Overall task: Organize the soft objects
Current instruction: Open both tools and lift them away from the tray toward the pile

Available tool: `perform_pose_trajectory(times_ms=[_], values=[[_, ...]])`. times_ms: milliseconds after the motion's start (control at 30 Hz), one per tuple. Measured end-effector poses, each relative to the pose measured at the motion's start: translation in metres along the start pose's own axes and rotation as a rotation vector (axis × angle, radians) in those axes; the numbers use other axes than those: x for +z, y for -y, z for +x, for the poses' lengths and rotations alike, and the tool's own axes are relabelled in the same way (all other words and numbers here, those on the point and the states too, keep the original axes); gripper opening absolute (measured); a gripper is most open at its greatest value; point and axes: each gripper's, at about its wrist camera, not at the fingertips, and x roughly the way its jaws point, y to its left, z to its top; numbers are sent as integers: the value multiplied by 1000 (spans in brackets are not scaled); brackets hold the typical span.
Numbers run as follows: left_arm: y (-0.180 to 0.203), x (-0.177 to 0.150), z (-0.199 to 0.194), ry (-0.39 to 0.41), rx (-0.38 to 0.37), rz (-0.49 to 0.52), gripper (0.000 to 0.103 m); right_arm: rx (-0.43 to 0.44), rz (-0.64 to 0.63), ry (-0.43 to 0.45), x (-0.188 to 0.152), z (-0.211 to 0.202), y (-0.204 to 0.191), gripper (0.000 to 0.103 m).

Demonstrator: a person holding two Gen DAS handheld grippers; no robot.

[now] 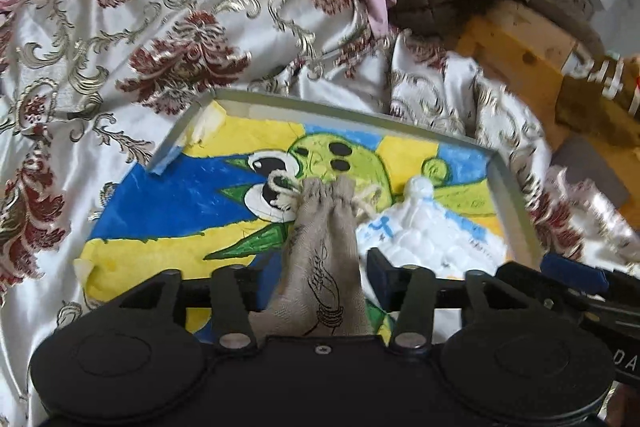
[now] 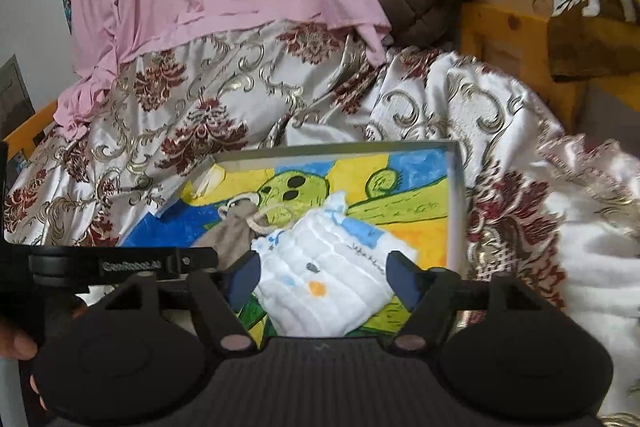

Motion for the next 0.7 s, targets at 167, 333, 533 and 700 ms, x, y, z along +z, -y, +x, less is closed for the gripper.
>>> perform_pose_trajectory(times_ms=[167,333,533,700], values=[[5,-5,-45,107,-16,-3,71,-2,-16,83,-2,-41,-5,98],[6,-17,-103,217,-18,-13,85,-16,-58,191,-7,-92,-19,103],[8,-43,-177,357,-2,8,100,-67,-124,330,-21,-152,-48,103],[11,-77,-237,472,5,61,102,-9,-111,461,-48,-203,-67,103]])
